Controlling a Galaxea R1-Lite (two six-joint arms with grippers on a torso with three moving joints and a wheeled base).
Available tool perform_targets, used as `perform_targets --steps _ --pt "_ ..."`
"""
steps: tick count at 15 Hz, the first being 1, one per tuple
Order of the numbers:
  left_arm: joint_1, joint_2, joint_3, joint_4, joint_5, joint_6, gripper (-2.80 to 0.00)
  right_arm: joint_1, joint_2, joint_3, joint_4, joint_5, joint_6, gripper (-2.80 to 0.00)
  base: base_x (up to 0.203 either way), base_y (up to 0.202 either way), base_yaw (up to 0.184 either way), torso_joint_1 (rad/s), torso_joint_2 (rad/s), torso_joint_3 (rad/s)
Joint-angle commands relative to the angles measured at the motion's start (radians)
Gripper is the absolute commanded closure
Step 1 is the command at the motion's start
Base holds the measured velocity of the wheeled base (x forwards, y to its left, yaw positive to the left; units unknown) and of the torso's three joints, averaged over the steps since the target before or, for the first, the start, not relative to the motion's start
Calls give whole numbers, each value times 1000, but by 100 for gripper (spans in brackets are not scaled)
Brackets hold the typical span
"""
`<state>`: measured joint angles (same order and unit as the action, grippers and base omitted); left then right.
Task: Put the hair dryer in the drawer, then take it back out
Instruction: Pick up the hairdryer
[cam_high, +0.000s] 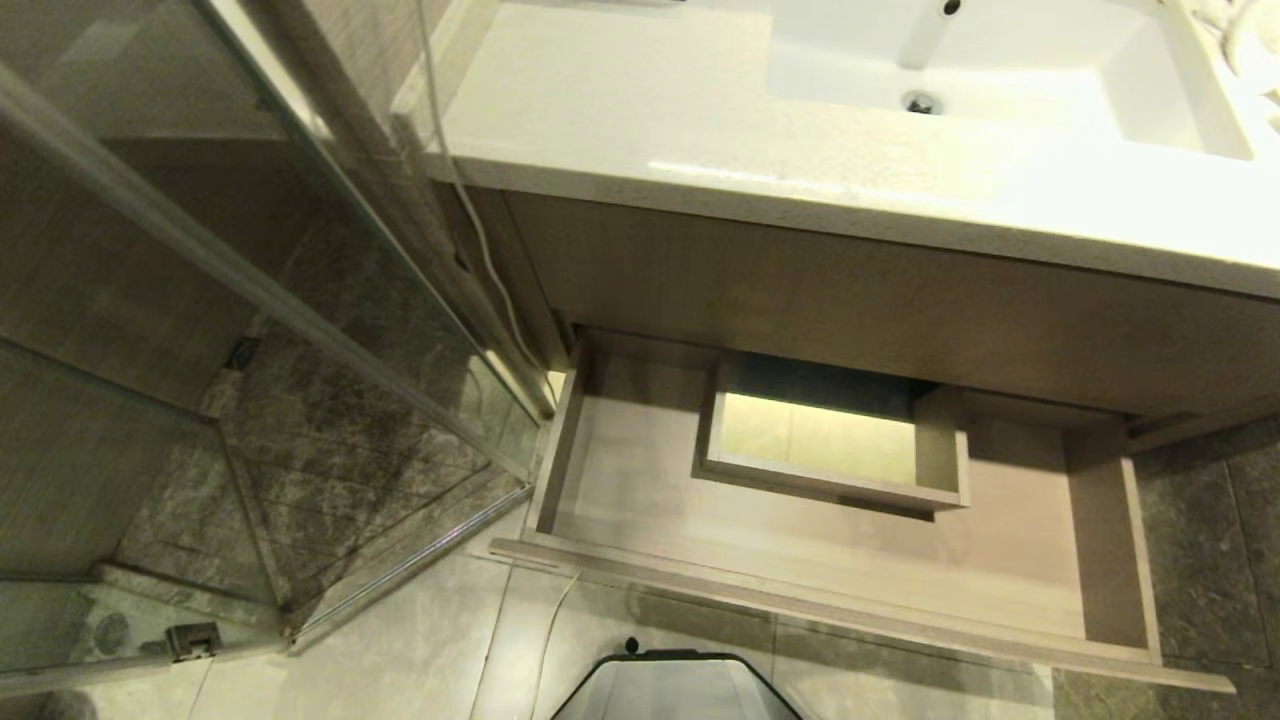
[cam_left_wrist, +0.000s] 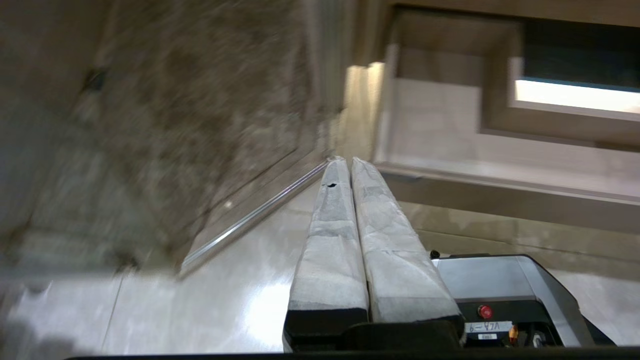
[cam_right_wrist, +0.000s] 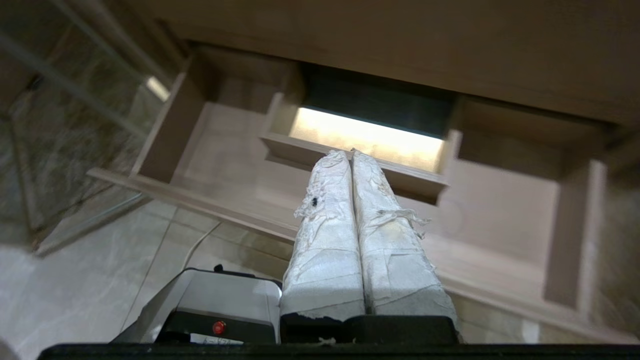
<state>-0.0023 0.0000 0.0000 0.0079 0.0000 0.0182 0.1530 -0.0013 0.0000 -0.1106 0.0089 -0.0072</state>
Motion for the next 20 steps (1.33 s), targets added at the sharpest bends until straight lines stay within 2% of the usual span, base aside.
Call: perform_targets --steps 1,9,12,20 --pt "-1 0 2 0 0 0 0 0 -39 40 -1 0 0 0 2 12 -173 164 -330 -168" --pt "-1 0 2 0 0 0 0 0 -39 40 -1 0 0 0 1 10 -174 162 -318 -158" --pt "1 0 2 0 0 0 0 0 -39 40 -1 0 0 0 1 8 -160 37 -83 -30" --pt "-1 0 0 1 0 0 0 0 -39 40 -1 0 0 0 0 0 -12 1 1 0"
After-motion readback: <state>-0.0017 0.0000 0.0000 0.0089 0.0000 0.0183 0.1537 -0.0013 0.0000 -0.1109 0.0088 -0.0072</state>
